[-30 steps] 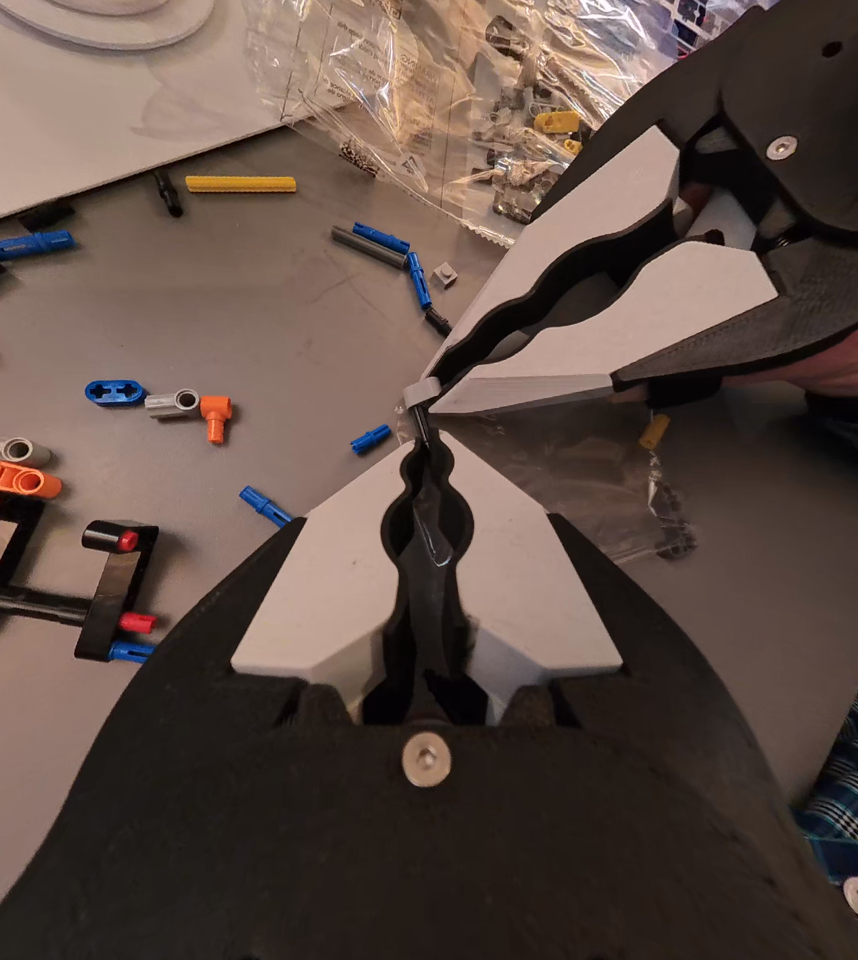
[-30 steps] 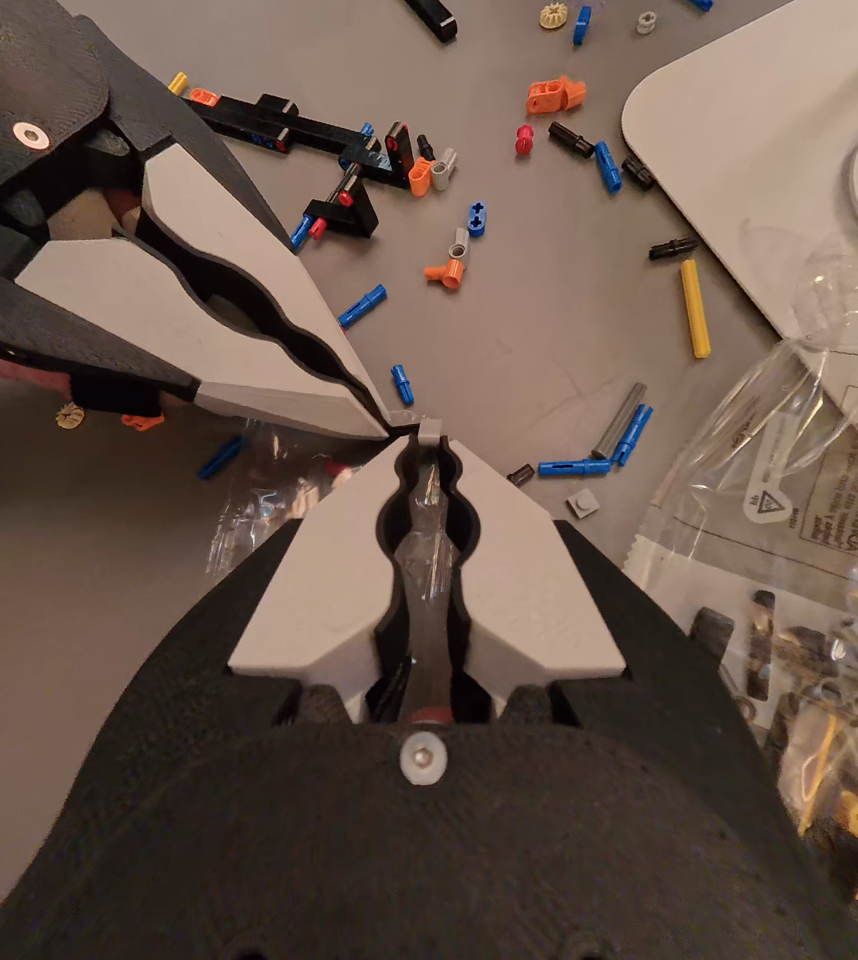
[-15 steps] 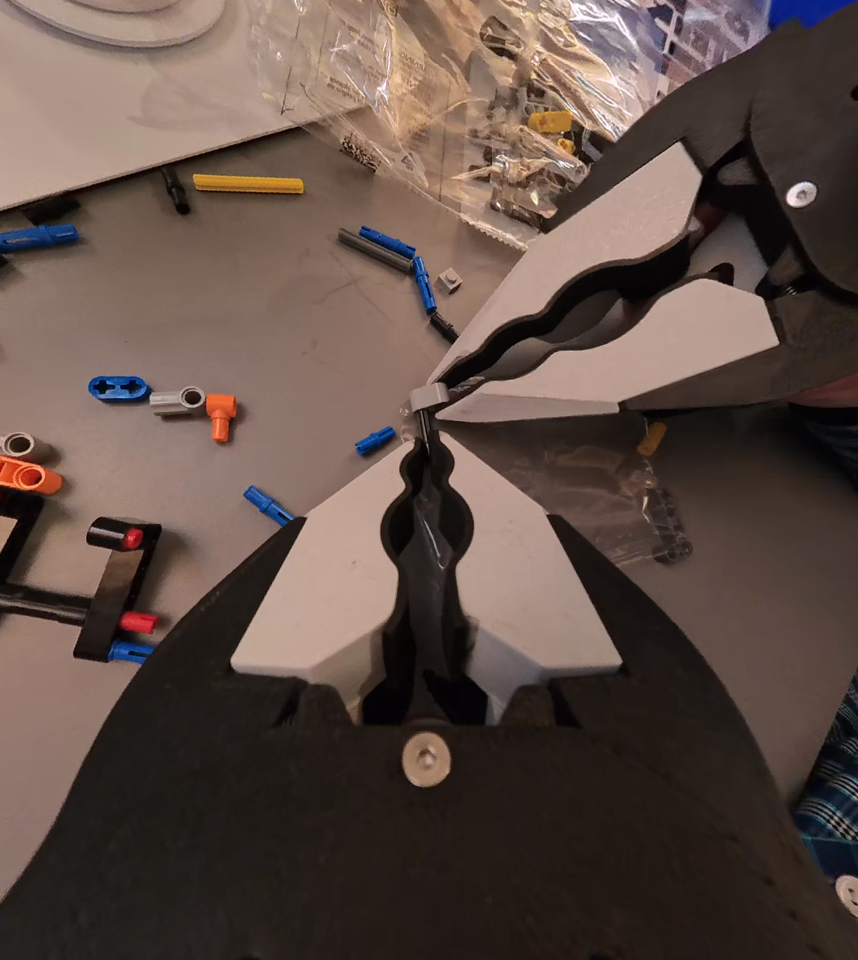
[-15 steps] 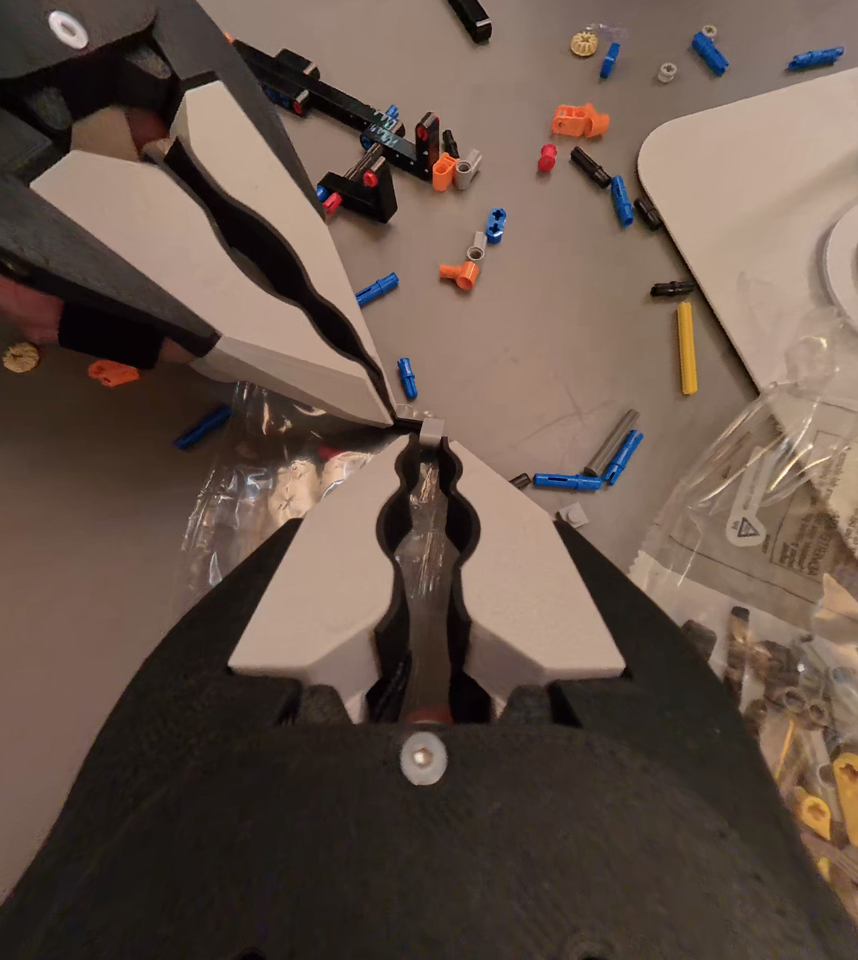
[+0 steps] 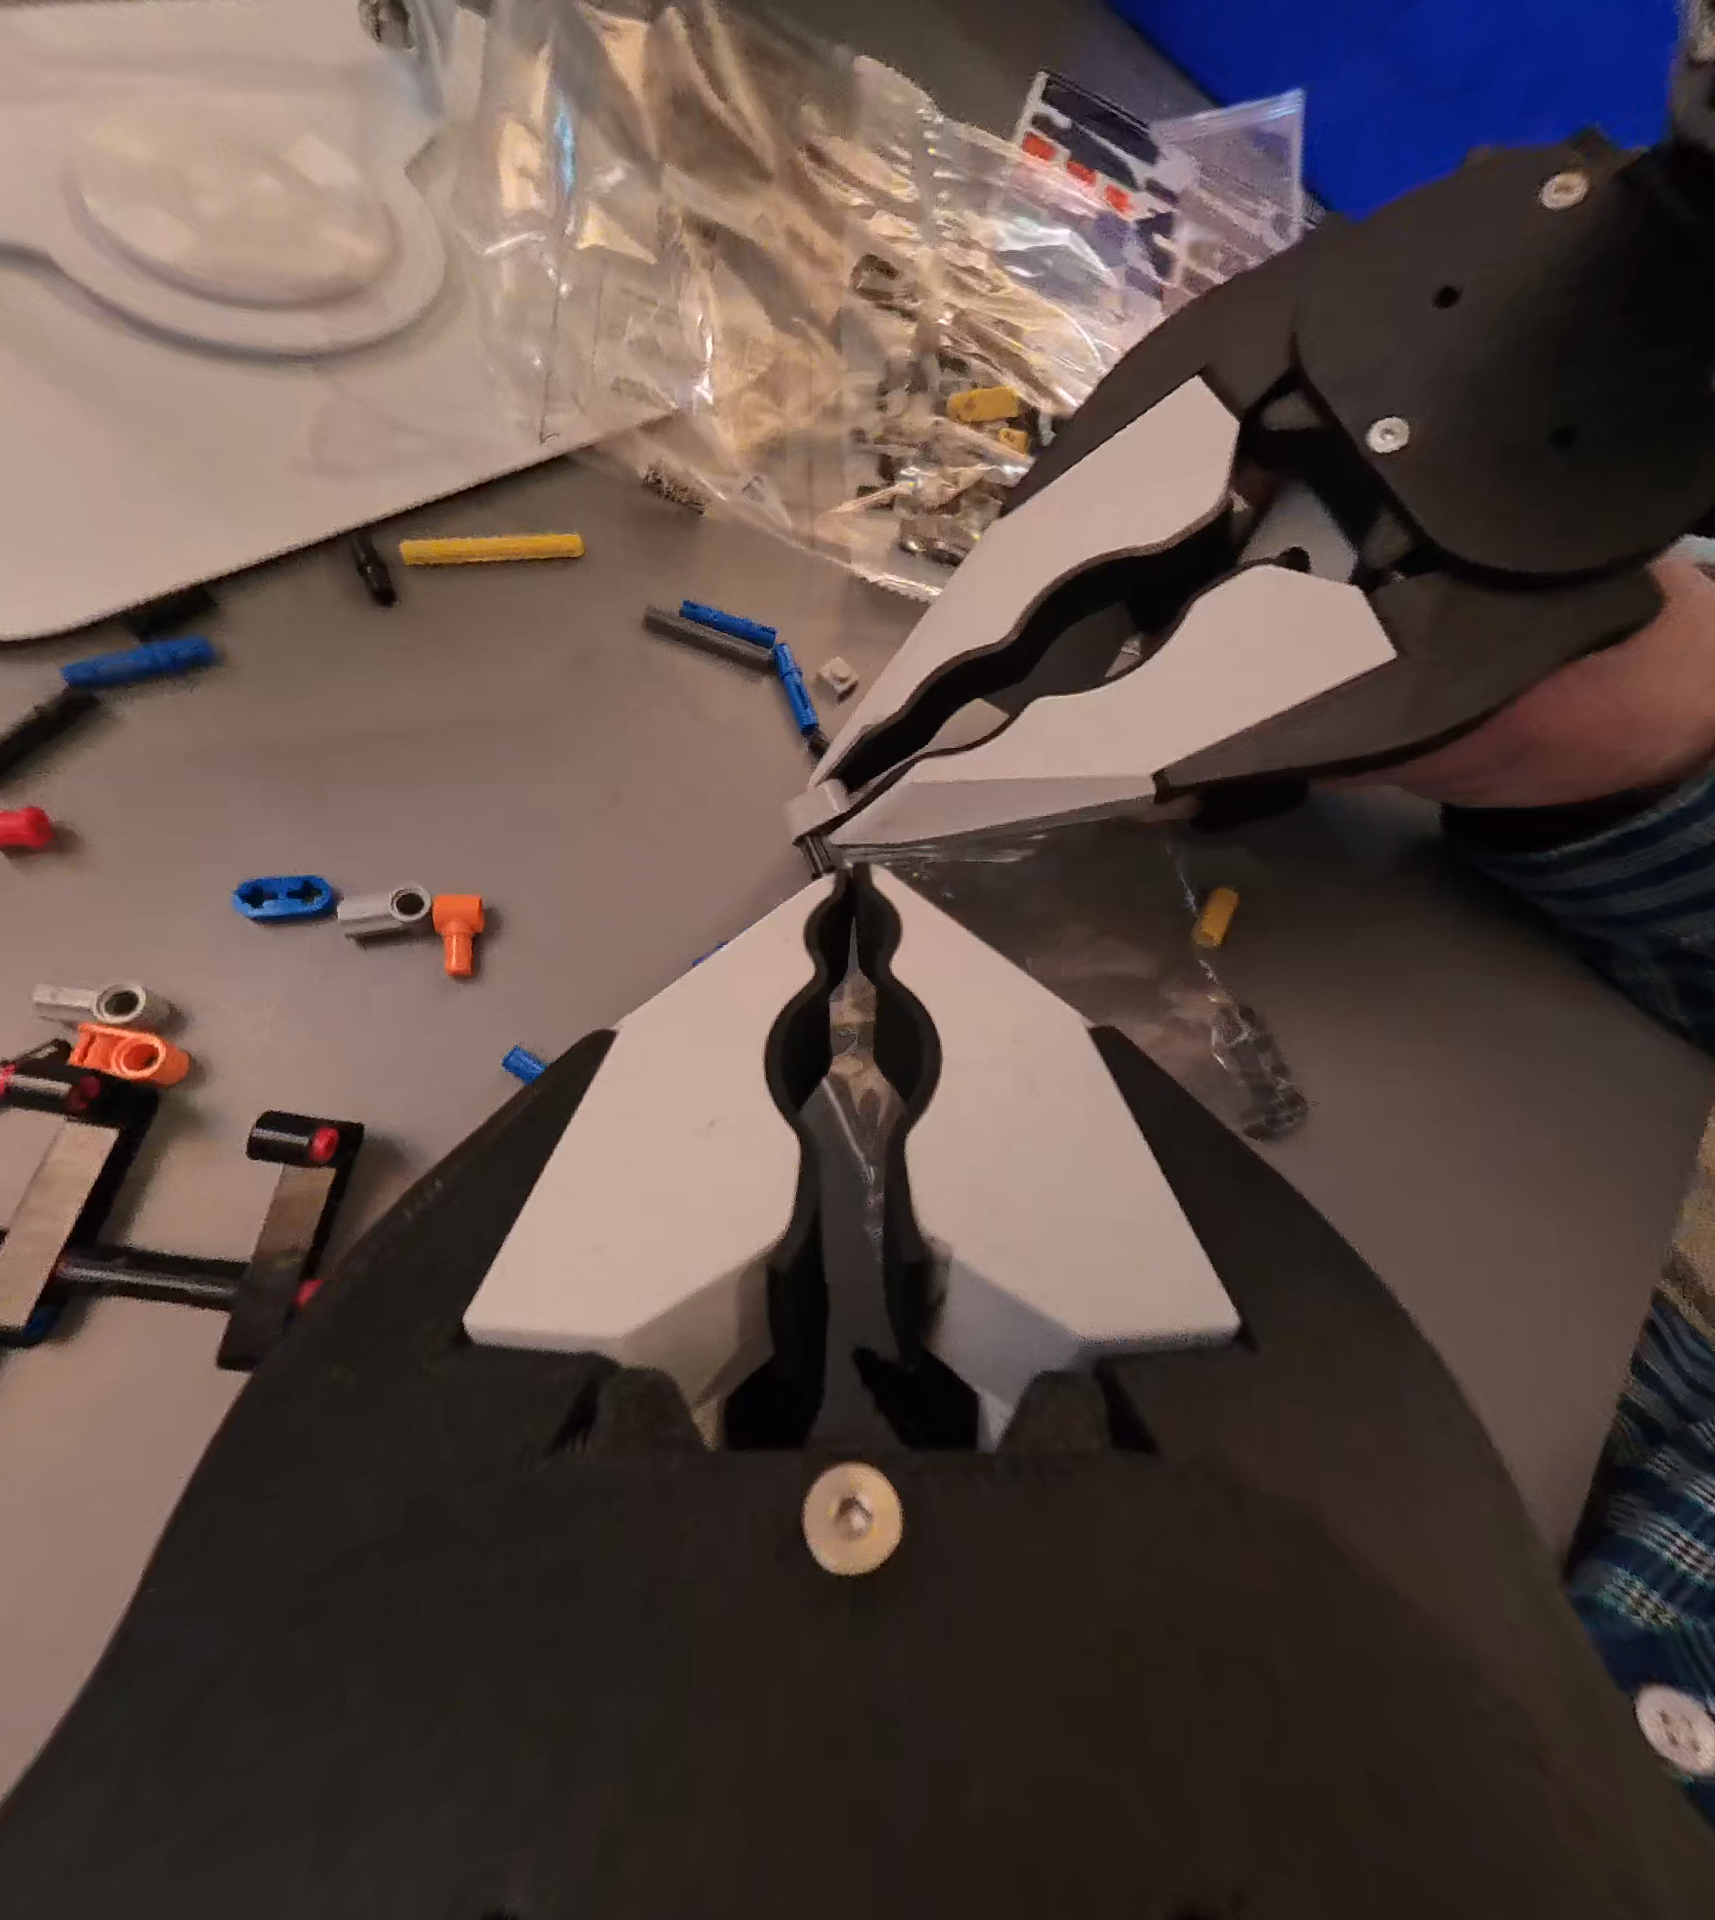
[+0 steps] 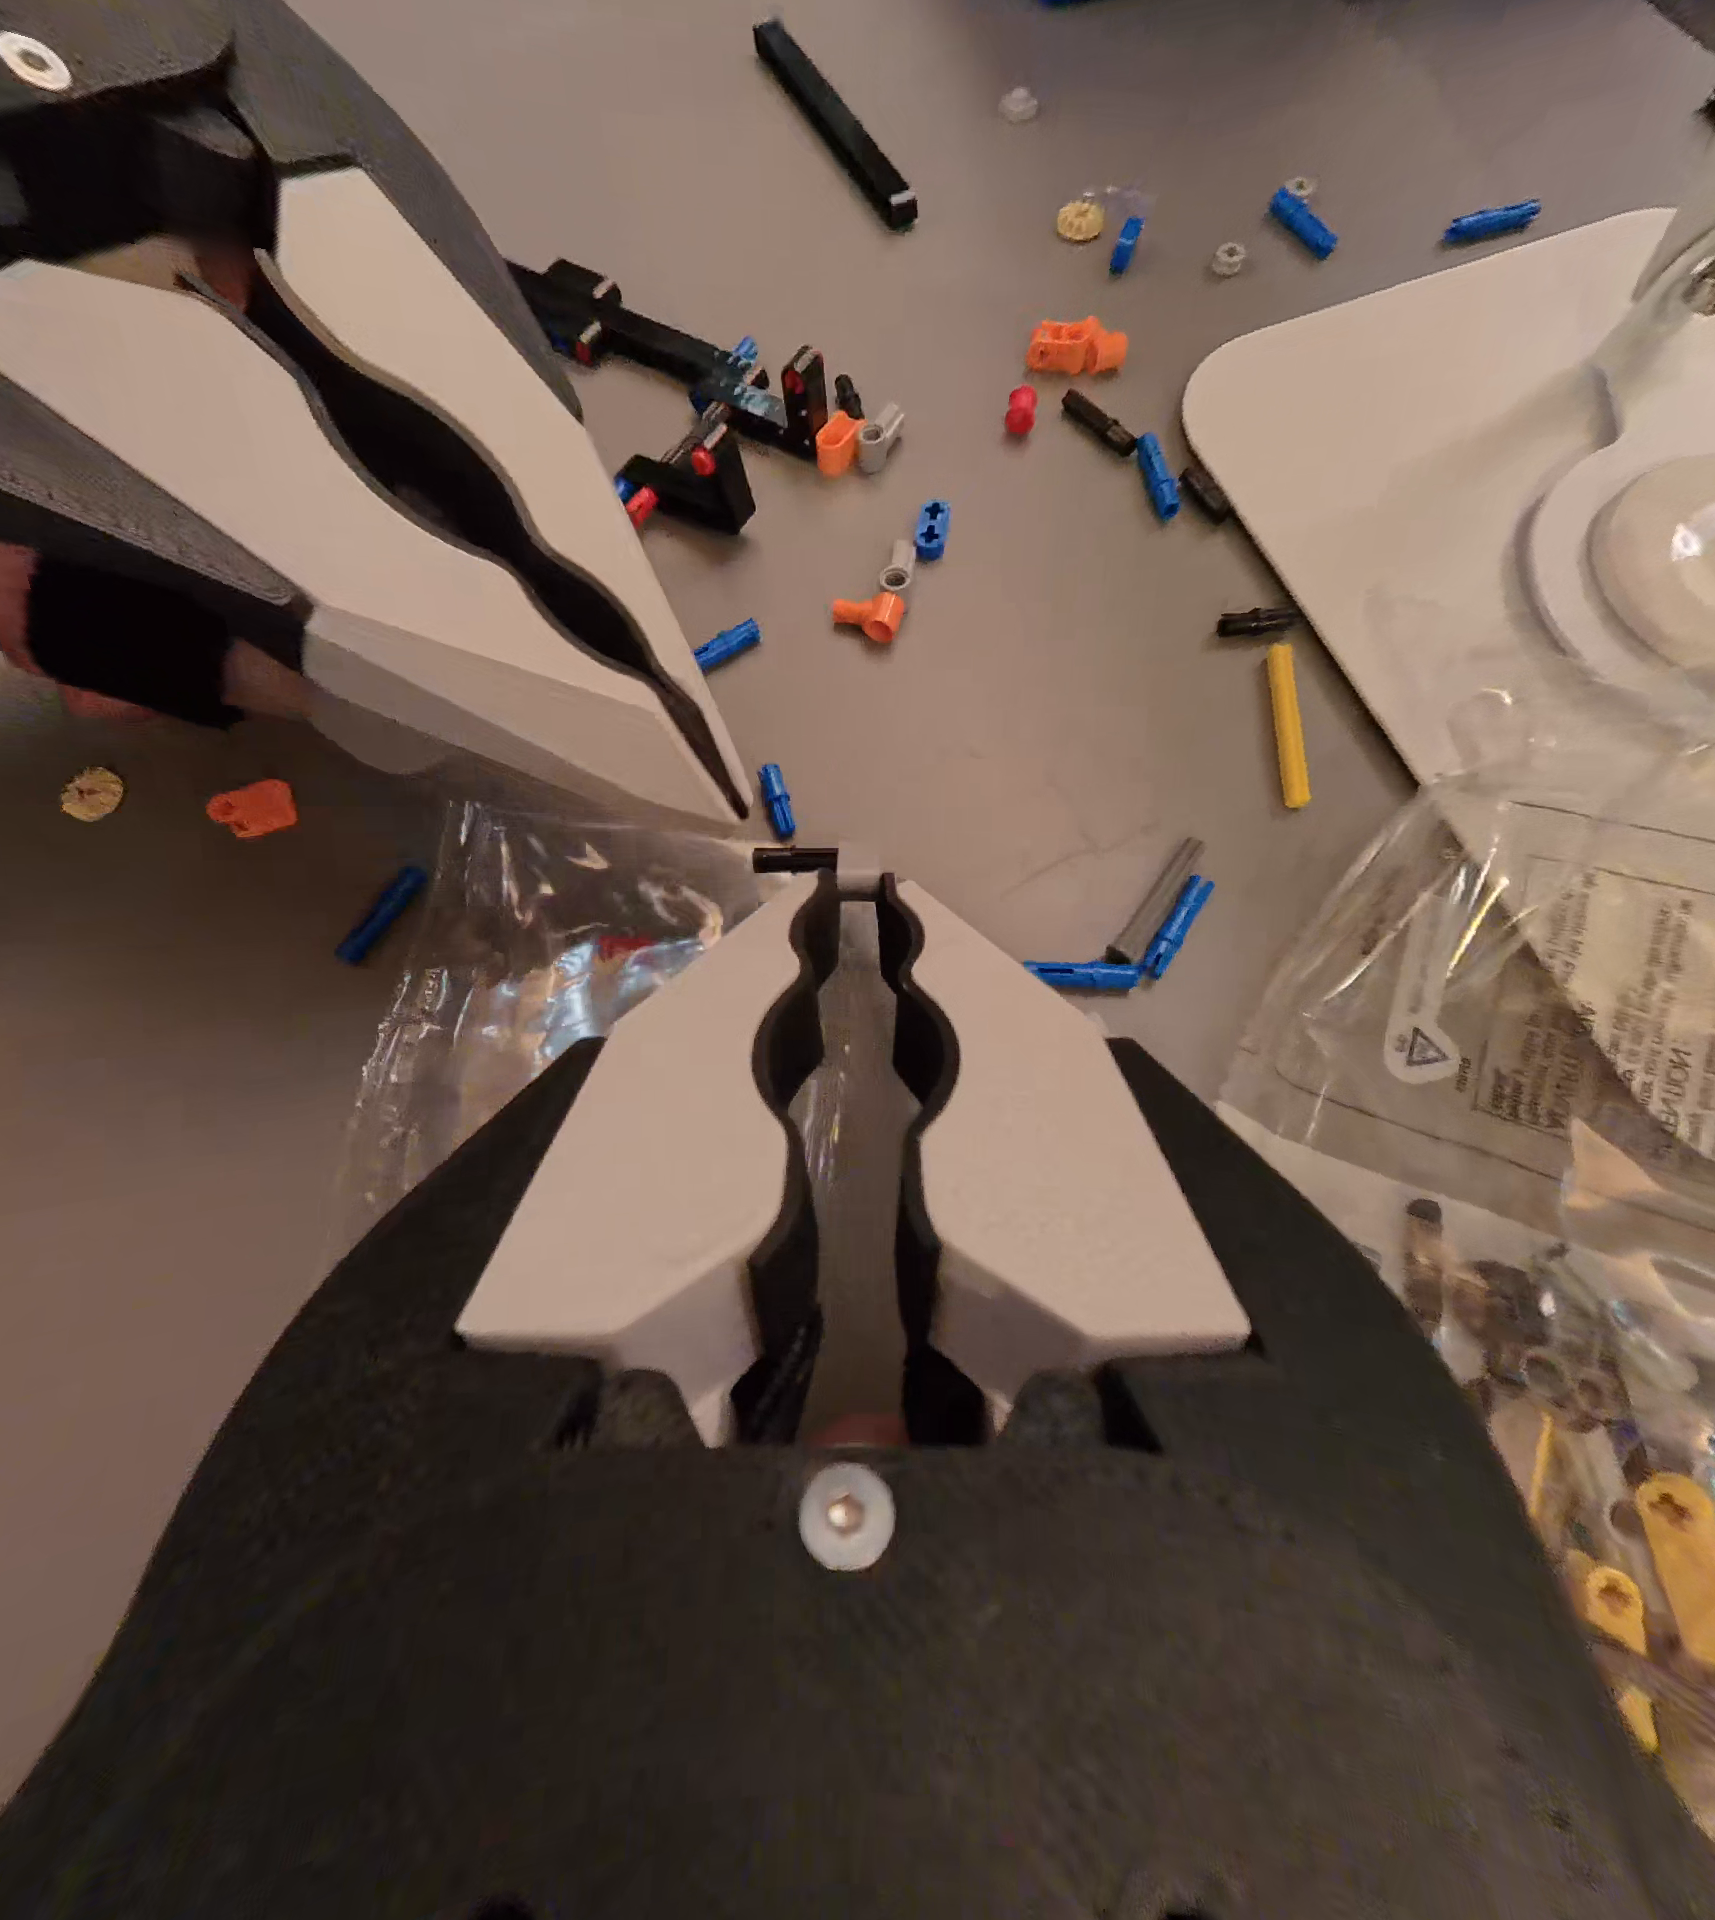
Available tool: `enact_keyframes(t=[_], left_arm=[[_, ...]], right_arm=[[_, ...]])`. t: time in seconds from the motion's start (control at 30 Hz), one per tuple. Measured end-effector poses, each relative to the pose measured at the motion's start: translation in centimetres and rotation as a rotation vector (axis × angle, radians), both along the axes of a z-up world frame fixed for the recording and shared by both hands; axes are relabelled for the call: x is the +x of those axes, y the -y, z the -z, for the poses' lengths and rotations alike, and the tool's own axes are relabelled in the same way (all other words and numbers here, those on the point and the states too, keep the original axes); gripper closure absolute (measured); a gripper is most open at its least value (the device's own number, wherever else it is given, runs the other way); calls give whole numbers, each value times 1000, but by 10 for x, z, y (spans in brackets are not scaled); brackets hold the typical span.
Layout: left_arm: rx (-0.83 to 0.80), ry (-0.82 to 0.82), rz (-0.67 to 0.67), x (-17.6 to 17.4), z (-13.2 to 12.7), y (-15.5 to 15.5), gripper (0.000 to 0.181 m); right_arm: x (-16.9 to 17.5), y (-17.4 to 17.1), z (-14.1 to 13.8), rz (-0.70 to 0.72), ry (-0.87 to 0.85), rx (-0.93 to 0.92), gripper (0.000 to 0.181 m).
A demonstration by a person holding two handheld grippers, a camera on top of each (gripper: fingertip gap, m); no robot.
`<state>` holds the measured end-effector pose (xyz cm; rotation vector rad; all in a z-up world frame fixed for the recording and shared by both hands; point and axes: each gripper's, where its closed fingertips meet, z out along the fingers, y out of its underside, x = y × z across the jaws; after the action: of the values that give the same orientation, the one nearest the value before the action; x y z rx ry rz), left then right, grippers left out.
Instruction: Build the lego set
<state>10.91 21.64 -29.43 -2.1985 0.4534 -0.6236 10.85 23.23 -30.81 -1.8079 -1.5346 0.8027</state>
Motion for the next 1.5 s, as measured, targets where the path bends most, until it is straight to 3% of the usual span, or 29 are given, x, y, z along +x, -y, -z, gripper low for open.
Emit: enact_keyframes(t=[0.1,0.27,0.33,0.53,0.7,1.5], left_arm=[[55,-48,59,3,-8,3,177],[143,-228,114,-7,-11,3,147],[196,-230,177,-3,-21,6,144],[244,-193,359,15,-35,23,159],[256,-177,422,20,-39,33,156],[251,-186,447,14,-48,32,159]], right_arm=[[-1,2,-8,-18,-36,-25,176],[1,11,-19,-77,-97,-94,176],[2,19,-27,-128,-136,-126,176],[6,38,-49,-277,-222,-156,176],[10,46,-57,-355,-245,-178,176],[3,46,-67,-466,-285,-155,176]])
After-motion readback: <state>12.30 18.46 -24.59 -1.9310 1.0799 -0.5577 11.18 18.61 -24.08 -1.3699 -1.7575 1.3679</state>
